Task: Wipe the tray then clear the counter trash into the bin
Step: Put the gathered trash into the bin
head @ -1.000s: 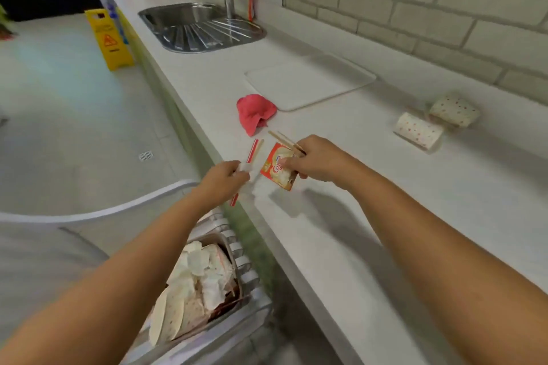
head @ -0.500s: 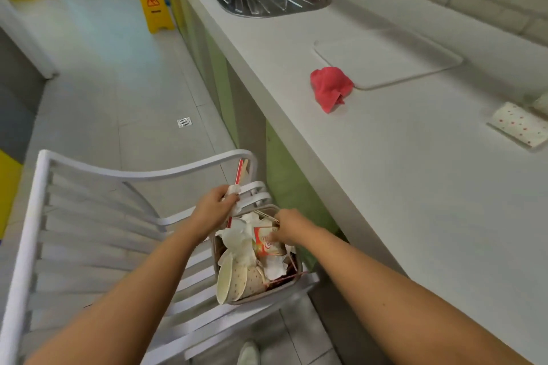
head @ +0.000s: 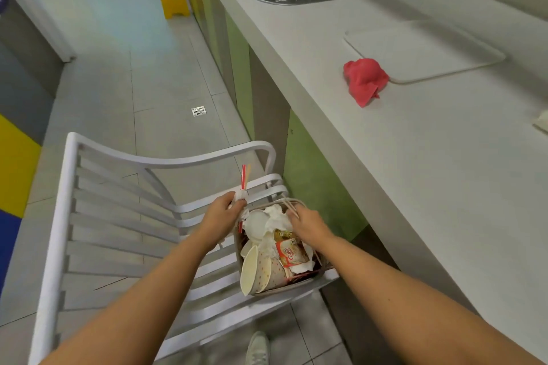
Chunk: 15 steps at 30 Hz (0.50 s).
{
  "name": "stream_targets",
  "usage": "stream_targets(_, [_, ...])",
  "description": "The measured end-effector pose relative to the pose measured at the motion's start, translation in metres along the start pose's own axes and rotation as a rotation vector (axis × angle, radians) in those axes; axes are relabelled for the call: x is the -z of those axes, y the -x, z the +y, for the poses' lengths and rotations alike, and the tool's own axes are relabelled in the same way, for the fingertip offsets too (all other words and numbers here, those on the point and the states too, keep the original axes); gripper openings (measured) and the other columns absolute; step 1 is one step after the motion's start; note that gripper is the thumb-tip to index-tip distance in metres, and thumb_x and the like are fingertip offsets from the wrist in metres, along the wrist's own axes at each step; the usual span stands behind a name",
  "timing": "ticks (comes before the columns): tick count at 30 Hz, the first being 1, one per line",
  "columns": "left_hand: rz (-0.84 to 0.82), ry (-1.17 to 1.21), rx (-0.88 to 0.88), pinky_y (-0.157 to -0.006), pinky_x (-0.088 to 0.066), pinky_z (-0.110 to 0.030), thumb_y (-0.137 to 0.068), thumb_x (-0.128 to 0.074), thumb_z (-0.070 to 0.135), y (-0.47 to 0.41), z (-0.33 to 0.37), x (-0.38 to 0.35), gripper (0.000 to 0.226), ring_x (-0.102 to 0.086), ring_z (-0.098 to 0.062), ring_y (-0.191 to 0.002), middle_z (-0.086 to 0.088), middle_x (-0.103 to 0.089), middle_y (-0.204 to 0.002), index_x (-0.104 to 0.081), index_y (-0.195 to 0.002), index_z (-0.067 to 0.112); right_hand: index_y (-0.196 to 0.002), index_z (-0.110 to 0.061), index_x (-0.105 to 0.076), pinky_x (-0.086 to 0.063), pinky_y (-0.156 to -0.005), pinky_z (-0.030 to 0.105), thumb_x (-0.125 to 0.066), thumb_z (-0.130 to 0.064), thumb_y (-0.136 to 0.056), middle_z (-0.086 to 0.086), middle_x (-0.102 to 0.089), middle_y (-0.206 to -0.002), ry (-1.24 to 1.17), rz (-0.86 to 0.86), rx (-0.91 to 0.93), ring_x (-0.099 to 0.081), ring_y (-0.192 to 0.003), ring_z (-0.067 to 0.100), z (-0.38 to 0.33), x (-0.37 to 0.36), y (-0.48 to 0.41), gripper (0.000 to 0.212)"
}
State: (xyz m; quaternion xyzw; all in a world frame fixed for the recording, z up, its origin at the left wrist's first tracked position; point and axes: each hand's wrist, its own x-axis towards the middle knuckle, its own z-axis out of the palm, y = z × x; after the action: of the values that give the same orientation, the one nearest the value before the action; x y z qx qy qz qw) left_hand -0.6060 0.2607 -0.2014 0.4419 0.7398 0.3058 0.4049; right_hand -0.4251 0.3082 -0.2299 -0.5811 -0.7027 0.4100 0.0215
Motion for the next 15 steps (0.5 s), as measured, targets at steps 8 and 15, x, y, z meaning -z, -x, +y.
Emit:
stream_targets(8, [0.000, -0.005, 0.066, -0.074, -0.040, -0.030, -0.094, -0.050, 0.028, -0.007, -0.025, -0.011, 0.022, -0.054, -0.023, -0.086, -0.003, -0.059, -0.093, -0.061, -0.105, 0.012, -0.066, -0.034, -0.035, -0.038, -0.082, 0.028, -0.027, -0.033, -0.103, 0.002, -0.046, -0.094, -0.065, 0.032, 0.010, -0.045, -0.087, 0.016, 0.000, 0.025, -0.008, 0.037])
stream_targets(15, [-0.004, -0.066, 0.193, -0.070, -0.048, -0.027, -0.090, -0.058, 0.019, -0.011, -0.061, -0.027, 0.029, -0.059, -0.023, -0.092, -0.011, -0.065, -0.112, -0.061, -0.117, 0.011, -0.074, -0.012, -0.054, -0.033, -0.052, 0.019, -0.043, -0.025, -0.099, -0.003, -0.047, -0.066, -0.041, -0.027, -0.066, -0.043, -0.059, 0.007, 0.015, 0.026, -0.010, 0.030])
